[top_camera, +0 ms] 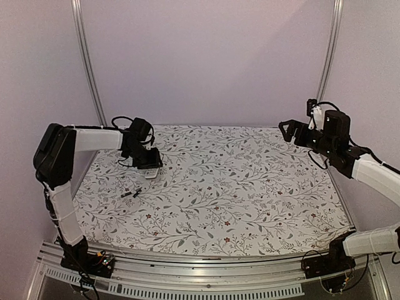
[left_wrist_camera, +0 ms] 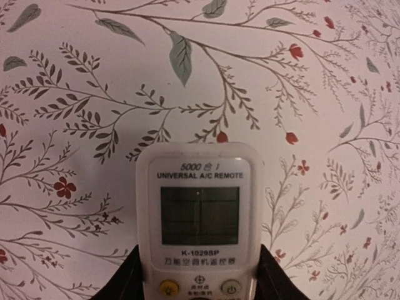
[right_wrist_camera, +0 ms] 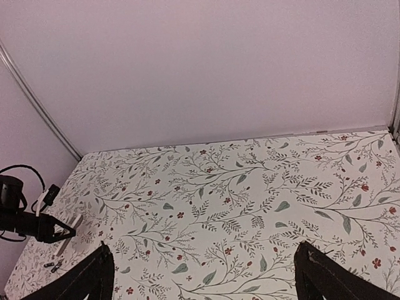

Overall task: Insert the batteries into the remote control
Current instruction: Pick up the remote control from the center of the board, then pass from the left arm to the right

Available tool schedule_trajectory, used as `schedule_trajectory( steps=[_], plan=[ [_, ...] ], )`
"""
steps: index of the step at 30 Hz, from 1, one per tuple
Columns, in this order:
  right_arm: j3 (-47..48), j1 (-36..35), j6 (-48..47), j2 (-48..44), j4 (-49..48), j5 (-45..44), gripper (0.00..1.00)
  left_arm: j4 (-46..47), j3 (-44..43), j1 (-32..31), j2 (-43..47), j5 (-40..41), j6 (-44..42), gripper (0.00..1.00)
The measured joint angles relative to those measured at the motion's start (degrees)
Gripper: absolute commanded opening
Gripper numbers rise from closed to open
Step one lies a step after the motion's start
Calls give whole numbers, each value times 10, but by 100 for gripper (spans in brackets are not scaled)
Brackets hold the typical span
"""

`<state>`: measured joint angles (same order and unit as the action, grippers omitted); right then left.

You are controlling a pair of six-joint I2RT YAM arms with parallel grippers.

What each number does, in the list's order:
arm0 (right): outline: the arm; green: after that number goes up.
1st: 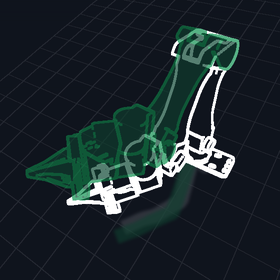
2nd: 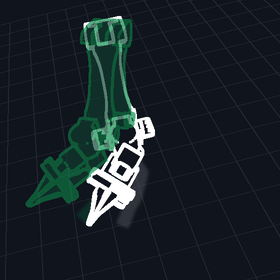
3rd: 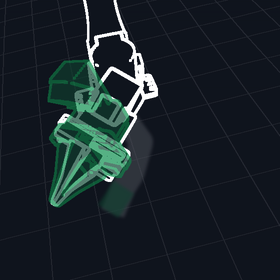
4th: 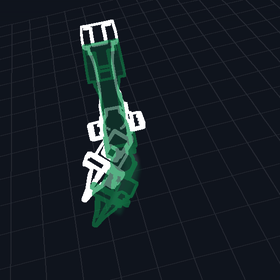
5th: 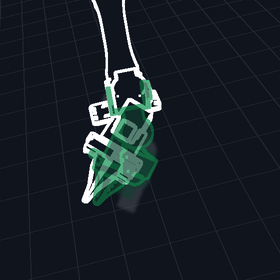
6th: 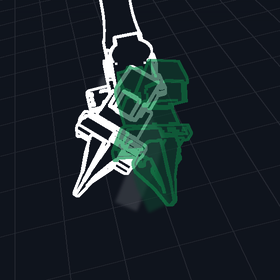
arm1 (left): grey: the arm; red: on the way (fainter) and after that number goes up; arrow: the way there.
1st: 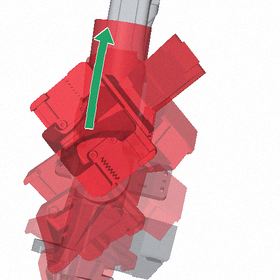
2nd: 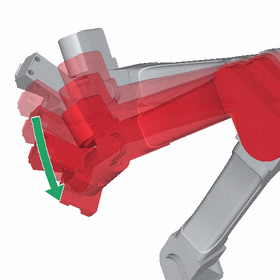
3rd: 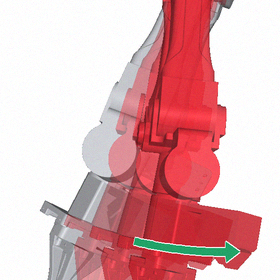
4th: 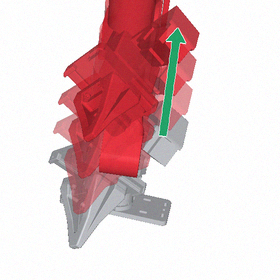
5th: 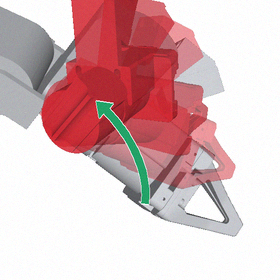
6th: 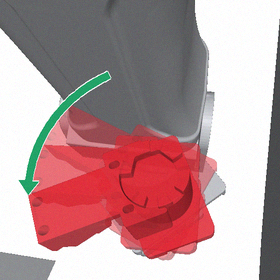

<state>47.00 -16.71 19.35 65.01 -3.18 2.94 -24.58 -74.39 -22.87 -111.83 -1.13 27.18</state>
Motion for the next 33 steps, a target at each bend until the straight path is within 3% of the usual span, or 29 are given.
schedule_trajectory(
  steps=[4, 11, 17, 21, 27, 33],
  plan=[
    [47, -55, -41, 8, 6, 44, 99, -24, -32, 0, 66, -108, -52, 0],
    [122, -189, -185, 19, -40, 186, 99, -91, -124, 0, 218, -376, -205, 0],
    [190, -315, -365, 58, -40, 264, 99, -157, -171, -14, 239, -562, -295, 0],
    [225, -365, -468, 90, -10, 266, 99, -221, -173, -71, 205, -604, -372, 0],
    [261, -377, -579, 130, 56, 276, 94, -300, -181, -157, 189, -645, -449, 0],
    [267, -380, -646, 149, 100, 291, 65, -323, -181, -178, 197, -657, -495, 0]
  ],
)
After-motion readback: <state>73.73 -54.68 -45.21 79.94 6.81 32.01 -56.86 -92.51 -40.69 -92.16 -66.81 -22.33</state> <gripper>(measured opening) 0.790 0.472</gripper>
